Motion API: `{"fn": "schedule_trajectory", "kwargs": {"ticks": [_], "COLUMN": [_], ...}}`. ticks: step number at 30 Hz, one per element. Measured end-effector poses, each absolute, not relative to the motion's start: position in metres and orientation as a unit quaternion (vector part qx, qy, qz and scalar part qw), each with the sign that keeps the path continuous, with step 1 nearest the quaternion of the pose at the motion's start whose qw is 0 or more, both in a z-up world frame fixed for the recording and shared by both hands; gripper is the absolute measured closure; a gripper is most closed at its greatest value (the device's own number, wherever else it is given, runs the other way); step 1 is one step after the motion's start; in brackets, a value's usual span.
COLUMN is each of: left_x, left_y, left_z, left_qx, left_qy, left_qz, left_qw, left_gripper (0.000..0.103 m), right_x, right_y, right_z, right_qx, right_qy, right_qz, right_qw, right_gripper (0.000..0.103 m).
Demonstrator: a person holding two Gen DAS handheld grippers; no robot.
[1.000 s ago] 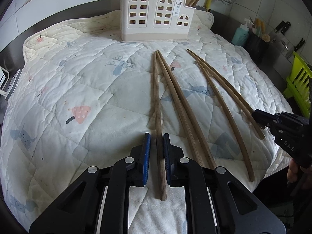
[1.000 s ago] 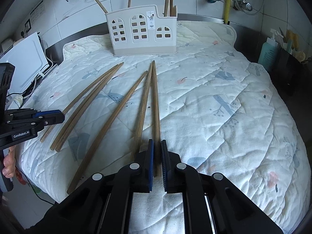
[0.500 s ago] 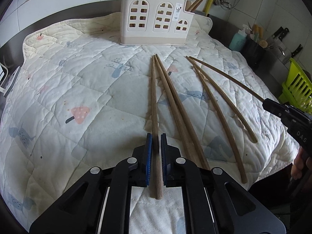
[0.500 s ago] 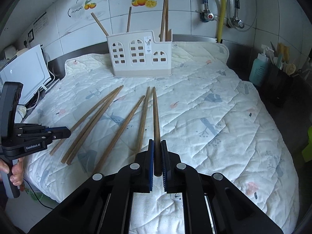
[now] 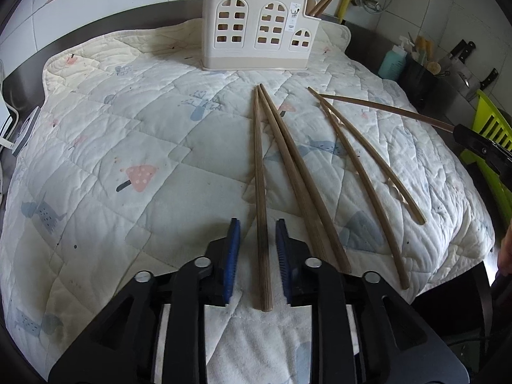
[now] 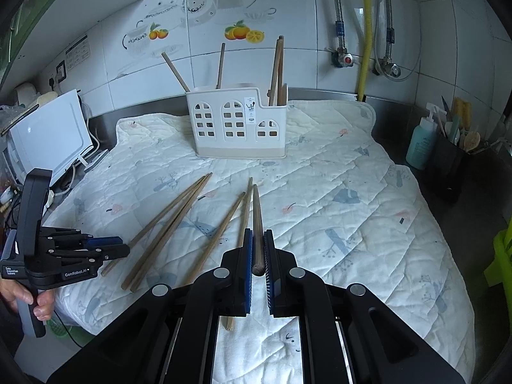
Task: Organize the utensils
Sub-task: 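Lift the held chopsticks with both tools toward the white holder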
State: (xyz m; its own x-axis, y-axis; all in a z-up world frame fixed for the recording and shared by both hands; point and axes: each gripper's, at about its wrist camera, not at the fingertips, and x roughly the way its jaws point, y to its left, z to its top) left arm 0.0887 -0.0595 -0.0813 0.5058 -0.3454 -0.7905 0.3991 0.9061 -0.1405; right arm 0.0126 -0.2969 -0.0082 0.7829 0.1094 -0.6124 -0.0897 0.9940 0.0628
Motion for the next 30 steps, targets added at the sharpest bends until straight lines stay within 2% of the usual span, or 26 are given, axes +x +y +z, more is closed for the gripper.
{"fn": "schedule_trajectory", "kwargs": {"ticks": [4, 10, 13, 20, 21, 27, 30], "left_x": [0.092, 0.101, 0.103, 0.102, 0.102, 0.096, 0.096], "left_y": [-0.061, -0.068, -0.070, -0.058, -0.057, -0.061, -0.062], "left_z": [-0.085, -0.081, -0.074, -0.055, -0.053, -0.057, -0.064], "left_qx": [0.040, 0.099, 0.127, 0.073, 0.068, 0.083, 0.091], "left_qy": [0.459, 0.484, 0.480, 0.448, 0.444, 0.446, 0.453], "left_qz": [-0.226, -0.223, -0.225, -0.231, -0.231, -0.230, -0.231], "left_qw": [0.858, 0.840, 0.839, 0.861, 0.863, 0.861, 0.856], "left_gripper": [0.077, 0.097, 0.097, 0.097, 0.103, 0.098, 0.088], "right_x": [0.013, 0.013, 0.013, 0.014, 0.015, 0.014, 0.014], "right_y": [-0.299, -0.299, -0.300, -0.303, -0.303, -0.302, -0.302], "right_z": [-0.009, -0.009, -0.008, -0.002, 0.000, 0.007, 0.006], "right_qx": [0.018, 0.018, 0.021, 0.027, 0.027, 0.024, 0.024], "right_qy": [0.327, 0.326, 0.324, 0.317, 0.315, 0.305, 0.308], "right_qz": [0.053, 0.053, 0.052, 0.052, 0.054, 0.054, 0.055], "right_qw": [0.943, 0.944, 0.944, 0.947, 0.947, 0.950, 0.950], "right_gripper": [0.096, 0.096, 0.096, 0.096, 0.096, 0.096, 0.096]}}
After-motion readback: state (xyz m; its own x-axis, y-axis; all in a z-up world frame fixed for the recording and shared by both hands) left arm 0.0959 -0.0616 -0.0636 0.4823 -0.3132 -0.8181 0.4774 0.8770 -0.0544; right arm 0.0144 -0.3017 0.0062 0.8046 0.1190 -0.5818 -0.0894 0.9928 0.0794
